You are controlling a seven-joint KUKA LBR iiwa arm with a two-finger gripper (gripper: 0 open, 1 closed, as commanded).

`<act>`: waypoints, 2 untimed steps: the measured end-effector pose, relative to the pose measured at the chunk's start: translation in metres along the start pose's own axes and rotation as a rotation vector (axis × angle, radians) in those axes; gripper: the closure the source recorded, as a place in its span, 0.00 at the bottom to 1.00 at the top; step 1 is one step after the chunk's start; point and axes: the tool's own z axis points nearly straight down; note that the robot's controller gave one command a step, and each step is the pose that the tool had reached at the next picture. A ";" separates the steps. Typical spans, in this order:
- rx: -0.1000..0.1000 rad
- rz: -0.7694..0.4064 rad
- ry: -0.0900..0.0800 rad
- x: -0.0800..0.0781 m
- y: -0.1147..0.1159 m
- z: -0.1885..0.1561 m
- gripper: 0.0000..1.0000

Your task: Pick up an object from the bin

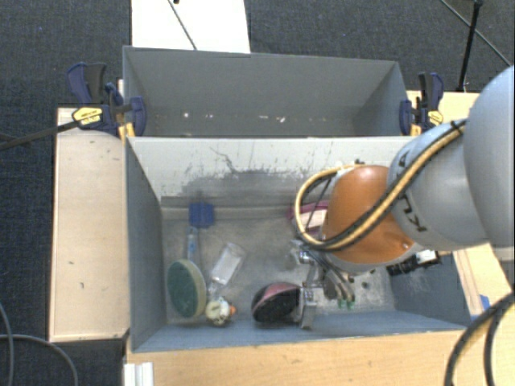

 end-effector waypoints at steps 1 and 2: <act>0.002 0.004 -0.005 -0.003 -0.003 -0.004 1.00; 0.000 0.025 -0.005 -0.023 0.006 -0.035 1.00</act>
Offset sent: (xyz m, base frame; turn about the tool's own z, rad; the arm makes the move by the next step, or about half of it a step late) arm 0.0000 0.0000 0.0000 0.0000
